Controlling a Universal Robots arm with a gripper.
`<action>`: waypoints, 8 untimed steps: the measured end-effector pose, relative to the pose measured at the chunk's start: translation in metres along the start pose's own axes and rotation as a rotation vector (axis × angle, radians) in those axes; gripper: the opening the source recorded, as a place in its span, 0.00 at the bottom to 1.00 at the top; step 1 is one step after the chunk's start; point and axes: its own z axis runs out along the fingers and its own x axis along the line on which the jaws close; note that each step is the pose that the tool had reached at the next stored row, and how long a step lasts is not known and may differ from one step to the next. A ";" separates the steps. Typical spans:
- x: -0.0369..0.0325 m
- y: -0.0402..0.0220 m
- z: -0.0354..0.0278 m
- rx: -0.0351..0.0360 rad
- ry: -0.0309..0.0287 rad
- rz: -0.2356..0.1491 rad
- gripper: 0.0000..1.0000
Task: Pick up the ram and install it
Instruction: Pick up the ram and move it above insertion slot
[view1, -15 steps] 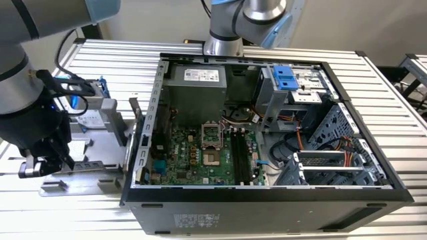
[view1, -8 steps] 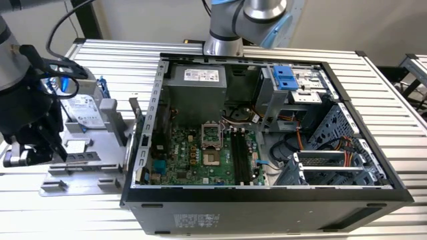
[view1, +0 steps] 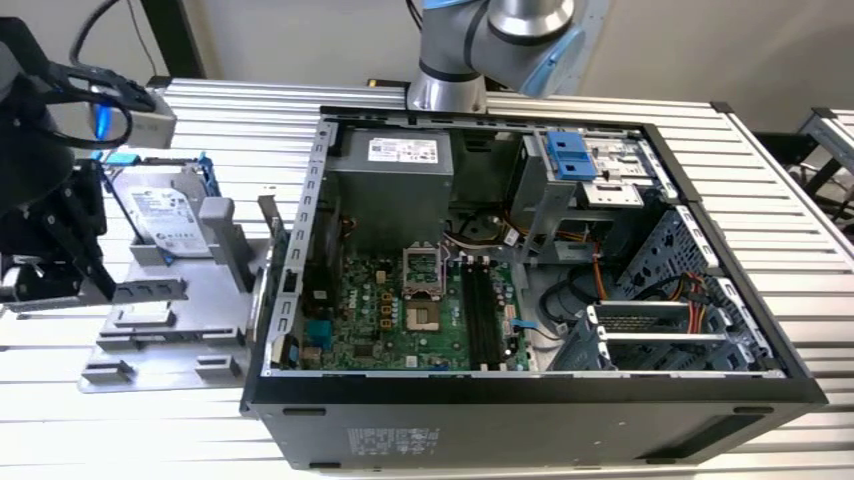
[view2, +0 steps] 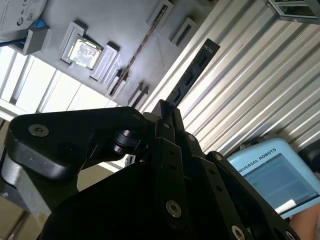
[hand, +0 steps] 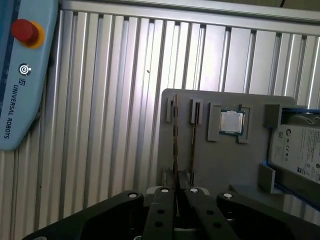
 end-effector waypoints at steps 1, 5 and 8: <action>0.0001 0.0002 -0.0046 0.0000 0.0000 0.000 0.00; 0.0002 0.0007 -0.0229 0.0000 0.0000 0.000 0.00; 0.0004 0.0010 -0.0365 0.0000 0.0000 0.000 0.00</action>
